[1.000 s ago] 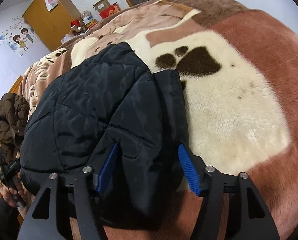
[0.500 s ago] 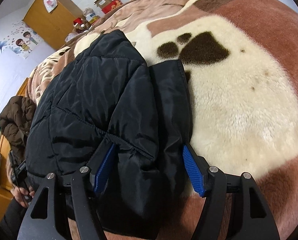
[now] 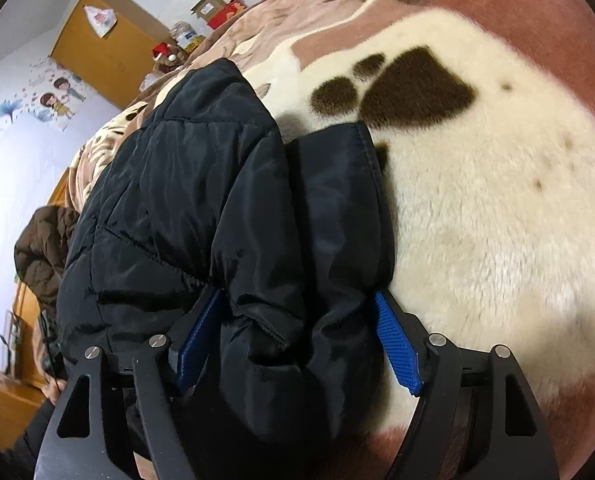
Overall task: Fold large clothes
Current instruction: 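Grasp the folded black jacket's side edge with both grippers and lift it, then fold the held jacket edge over onto the bundle with both grippers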
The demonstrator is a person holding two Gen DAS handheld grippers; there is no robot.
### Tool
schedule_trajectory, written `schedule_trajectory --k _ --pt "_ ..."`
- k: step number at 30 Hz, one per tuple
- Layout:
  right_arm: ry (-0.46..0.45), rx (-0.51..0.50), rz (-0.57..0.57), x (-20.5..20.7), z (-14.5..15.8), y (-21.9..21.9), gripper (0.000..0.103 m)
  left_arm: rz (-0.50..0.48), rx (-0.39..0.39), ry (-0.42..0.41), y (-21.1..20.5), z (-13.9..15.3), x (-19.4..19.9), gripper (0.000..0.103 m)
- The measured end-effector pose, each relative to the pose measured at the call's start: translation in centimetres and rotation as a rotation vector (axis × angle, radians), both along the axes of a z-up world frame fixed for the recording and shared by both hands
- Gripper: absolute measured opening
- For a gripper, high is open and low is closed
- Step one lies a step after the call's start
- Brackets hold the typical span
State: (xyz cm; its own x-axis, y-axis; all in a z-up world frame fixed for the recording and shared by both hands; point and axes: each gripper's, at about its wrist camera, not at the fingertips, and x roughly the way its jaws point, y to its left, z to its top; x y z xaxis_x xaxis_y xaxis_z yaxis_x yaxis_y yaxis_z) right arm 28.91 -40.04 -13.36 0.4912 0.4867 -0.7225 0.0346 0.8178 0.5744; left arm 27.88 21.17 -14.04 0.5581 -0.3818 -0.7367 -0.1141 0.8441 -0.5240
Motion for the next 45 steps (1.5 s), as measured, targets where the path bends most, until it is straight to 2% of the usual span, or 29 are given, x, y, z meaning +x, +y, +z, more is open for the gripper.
schedule_trajectory --k 3,6,10,12,14,18,20,22,25,33,40,45 --pt "0.015 0.049 0.006 -0.7 -0.5 -0.6 0.075 -0.006 -0.010 -0.005 0.1 -0.1 -0.5 0.069" --pt "0.041 0.094 0.015 0.3 -1.5 -1.0 0.076 -0.011 -0.032 -0.002 0.2 -0.4 -0.3 0.069" --pt "0.044 0.065 0.026 1.6 -1.6 0.0 0.077 -0.022 -0.021 0.015 -0.1 -0.5 0.5 0.070" --pt "0.033 0.086 0.033 1.5 -1.4 0.1 0.068 -0.028 -0.005 0.024 -0.3 -0.3 0.6 0.070" --pt "0.023 0.081 0.028 1.3 -0.8 0.4 0.055 -0.038 0.017 0.026 -0.7 0.0 0.5 0.067" --pt "0.008 0.025 0.023 1.2 0.3 1.6 0.044 -0.068 0.097 0.024 -2.2 1.2 0.9 0.050" --pt "0.001 -0.011 0.020 1.2 1.1 2.2 0.036 -0.077 0.145 0.022 -2.9 2.0 0.9 0.037" --pt "-0.008 -0.050 0.020 0.9 2.2 2.8 0.031 -0.083 0.202 0.014 -3.6 3.0 0.6 0.030" --pt "-0.041 -0.082 0.010 0.2 4.5 3.2 0.026 -0.069 0.236 -0.010 -3.9 4.8 -0.1 0.024" --pt "-0.163 -0.082 0.037 -3.6 11.0 3.1 0.023 -0.056 0.229 -0.136 -3.5 11.1 -5.2 0.021" --pt "-0.190 -0.061 0.049 -7.2 12.2 2.9 0.023 -0.054 0.220 -0.176 -3.3 14.0 -10.6 0.021" --pt "-0.200 -0.045 0.044 -8.0 12.5 2.4 0.023 -0.055 0.226 -0.188 -3.7 15.1 -10.5 0.021"
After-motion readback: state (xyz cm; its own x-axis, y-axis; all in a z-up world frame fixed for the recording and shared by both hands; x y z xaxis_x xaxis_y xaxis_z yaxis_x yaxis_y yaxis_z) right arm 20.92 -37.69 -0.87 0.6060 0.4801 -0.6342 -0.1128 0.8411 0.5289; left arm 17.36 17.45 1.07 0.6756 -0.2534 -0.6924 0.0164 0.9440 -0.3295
